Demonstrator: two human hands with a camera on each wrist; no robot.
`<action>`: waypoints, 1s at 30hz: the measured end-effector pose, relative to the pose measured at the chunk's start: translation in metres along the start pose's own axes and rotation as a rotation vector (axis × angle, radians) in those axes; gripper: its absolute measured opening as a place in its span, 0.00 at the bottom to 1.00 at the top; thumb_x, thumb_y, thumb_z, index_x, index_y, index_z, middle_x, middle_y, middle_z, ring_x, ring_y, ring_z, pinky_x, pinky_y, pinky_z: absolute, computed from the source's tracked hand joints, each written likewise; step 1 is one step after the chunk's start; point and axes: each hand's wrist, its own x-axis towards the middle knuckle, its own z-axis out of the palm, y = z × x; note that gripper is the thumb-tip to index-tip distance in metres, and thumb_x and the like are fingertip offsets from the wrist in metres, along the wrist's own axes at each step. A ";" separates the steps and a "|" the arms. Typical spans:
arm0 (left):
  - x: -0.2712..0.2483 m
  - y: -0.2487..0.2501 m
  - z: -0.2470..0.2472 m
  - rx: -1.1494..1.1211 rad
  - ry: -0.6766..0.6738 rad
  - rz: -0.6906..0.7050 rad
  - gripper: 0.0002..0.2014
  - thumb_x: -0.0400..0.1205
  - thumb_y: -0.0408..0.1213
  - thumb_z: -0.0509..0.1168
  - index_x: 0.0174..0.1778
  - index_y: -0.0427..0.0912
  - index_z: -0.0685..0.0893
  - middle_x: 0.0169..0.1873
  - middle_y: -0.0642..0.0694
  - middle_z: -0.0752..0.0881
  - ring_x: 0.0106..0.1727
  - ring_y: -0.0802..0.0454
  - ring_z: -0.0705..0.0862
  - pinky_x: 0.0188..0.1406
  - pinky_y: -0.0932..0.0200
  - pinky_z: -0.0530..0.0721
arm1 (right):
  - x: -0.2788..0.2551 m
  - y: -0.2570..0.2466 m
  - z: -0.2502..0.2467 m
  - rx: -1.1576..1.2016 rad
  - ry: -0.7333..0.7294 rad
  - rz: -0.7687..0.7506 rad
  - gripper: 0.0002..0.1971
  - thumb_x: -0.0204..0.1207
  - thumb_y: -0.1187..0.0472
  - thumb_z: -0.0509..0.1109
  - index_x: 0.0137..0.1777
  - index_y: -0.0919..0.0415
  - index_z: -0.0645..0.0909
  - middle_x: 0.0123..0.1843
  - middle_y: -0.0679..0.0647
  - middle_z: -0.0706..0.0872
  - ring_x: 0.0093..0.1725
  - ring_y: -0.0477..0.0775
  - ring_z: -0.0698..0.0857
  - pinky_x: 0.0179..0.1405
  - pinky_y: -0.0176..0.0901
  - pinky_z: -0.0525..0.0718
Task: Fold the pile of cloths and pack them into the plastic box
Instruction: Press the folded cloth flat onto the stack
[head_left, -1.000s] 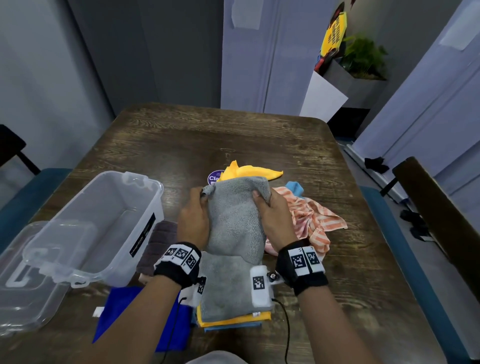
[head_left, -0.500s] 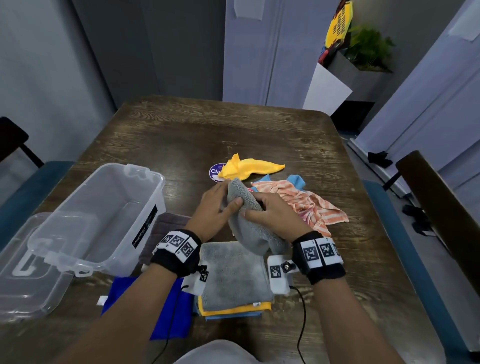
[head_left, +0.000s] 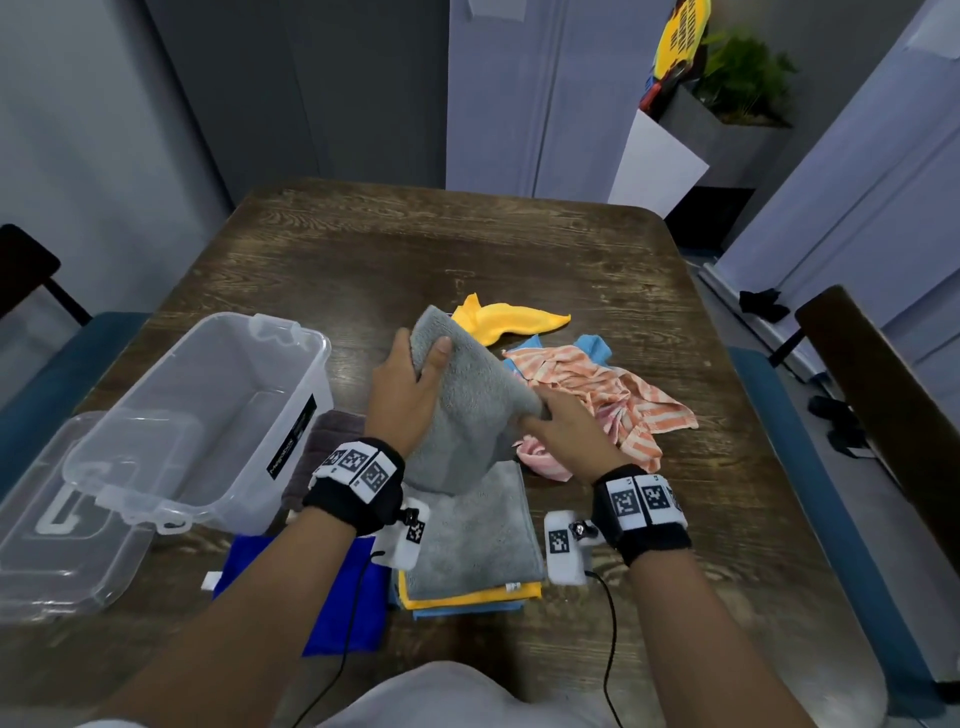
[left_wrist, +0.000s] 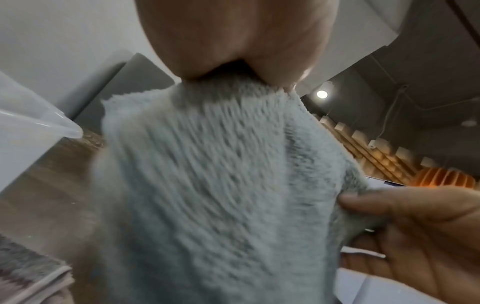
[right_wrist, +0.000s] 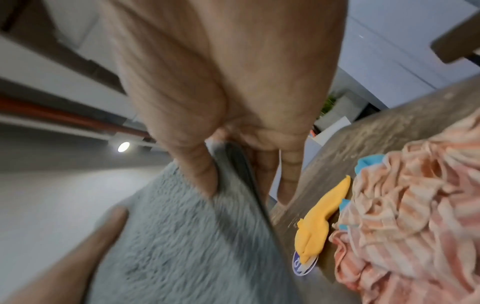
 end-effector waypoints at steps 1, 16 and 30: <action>0.000 -0.003 -0.001 0.022 0.004 -0.011 0.21 0.85 0.62 0.61 0.55 0.45 0.80 0.41 0.53 0.86 0.43 0.60 0.85 0.41 0.54 0.84 | 0.000 -0.001 -0.001 0.096 0.090 -0.004 0.04 0.78 0.69 0.67 0.45 0.60 0.81 0.40 0.50 0.83 0.40 0.47 0.79 0.42 0.46 0.77; -0.051 -0.036 0.005 0.156 -0.108 -0.111 0.23 0.89 0.55 0.58 0.59 0.36 0.84 0.51 0.38 0.90 0.54 0.41 0.87 0.45 0.57 0.75 | -0.008 0.036 0.041 -0.125 0.471 -0.051 0.13 0.90 0.59 0.57 0.72 0.56 0.73 0.53 0.61 0.87 0.51 0.63 0.85 0.42 0.49 0.75; -0.090 -0.112 0.031 0.392 -0.212 -0.496 0.28 0.88 0.59 0.53 0.68 0.36 0.75 0.60 0.30 0.85 0.61 0.31 0.84 0.58 0.43 0.81 | -0.019 0.094 0.097 0.041 0.167 0.335 0.22 0.89 0.45 0.56 0.74 0.59 0.67 0.65 0.65 0.84 0.64 0.70 0.84 0.57 0.55 0.82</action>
